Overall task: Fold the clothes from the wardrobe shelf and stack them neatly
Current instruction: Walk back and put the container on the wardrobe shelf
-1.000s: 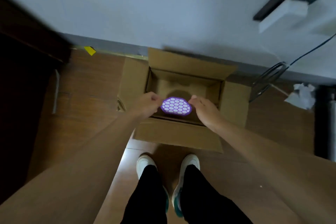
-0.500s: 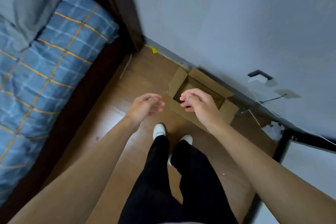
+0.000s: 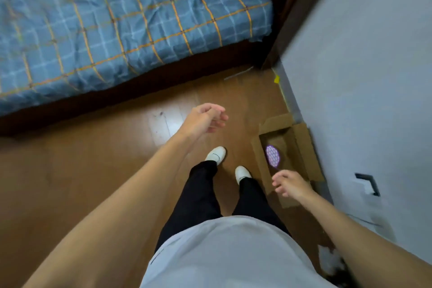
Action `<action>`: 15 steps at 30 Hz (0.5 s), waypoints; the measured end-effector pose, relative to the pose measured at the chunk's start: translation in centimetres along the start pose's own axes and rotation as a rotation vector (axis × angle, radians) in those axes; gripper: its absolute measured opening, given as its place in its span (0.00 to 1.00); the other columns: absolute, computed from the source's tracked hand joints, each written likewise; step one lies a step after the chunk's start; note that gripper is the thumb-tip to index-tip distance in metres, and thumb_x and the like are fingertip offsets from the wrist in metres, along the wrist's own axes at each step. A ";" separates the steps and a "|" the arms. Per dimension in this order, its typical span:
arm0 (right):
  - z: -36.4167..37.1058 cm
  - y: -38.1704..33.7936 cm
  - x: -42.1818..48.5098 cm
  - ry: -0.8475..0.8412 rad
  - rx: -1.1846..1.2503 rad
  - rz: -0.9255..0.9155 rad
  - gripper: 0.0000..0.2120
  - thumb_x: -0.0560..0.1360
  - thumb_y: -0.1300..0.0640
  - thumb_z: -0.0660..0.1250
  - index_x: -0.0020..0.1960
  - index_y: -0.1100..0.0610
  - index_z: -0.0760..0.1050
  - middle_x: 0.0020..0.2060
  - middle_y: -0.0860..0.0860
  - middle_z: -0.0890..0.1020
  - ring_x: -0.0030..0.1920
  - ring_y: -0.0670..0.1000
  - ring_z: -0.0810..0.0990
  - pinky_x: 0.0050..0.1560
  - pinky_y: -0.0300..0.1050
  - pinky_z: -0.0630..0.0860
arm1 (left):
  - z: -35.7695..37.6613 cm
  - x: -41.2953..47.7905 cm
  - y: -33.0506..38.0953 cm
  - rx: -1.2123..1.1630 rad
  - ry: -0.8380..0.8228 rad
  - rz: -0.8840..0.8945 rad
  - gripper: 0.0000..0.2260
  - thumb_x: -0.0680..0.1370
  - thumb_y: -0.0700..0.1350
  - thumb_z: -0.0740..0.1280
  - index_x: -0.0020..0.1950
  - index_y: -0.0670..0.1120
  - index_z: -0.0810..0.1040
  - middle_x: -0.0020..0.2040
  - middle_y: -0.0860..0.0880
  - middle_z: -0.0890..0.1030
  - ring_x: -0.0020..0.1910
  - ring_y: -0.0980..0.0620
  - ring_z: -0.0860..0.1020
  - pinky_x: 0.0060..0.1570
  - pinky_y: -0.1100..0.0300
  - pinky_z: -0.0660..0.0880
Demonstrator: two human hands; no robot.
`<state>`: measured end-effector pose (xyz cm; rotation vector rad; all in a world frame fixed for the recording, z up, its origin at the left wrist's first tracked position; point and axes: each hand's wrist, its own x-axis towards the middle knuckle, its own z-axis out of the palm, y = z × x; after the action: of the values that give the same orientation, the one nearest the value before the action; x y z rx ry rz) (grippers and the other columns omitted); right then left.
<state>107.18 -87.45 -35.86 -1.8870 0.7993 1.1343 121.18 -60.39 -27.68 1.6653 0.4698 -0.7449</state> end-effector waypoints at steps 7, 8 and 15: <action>1.6 -2.0 1.5 -0.097 -0.397 -0.048 0.10 0.81 0.60 0.60 0.45 0.58 0.79 0.40 0.55 0.81 0.34 0.50 0.77 0.33 0.40 0.69 | -1.2 -12.0 -11.6 -0.296 0.282 -0.202 0.10 0.82 0.41 0.60 0.57 0.45 0.81 0.49 0.48 0.86 0.44 0.52 0.83 0.42 0.61 0.79; 3.1 -3.2 1.1 -0.108 -0.448 -0.083 0.10 0.81 0.60 0.60 0.46 0.58 0.79 0.39 0.54 0.81 0.35 0.50 0.77 0.34 0.40 0.70 | -1.1 -14.0 -14.1 -0.322 0.316 -0.245 0.10 0.82 0.42 0.60 0.56 0.46 0.81 0.49 0.49 0.86 0.43 0.53 0.83 0.39 0.63 0.76; 20.4 -12.8 -8.4 -0.444 -0.638 -0.453 0.10 0.81 0.58 0.61 0.50 0.59 0.80 0.44 0.57 0.85 0.43 0.52 0.81 0.54 0.49 0.77 | 1.3 -26.7 -33.0 -0.719 0.606 -0.543 0.07 0.82 0.44 0.64 0.52 0.45 0.81 0.51 0.43 0.86 0.40 0.51 0.81 0.39 0.59 0.74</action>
<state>105.66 -62.50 -30.53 -2.0343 -0.2677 1.5306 79.92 -51.88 -32.79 1.0424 1.4709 -0.3481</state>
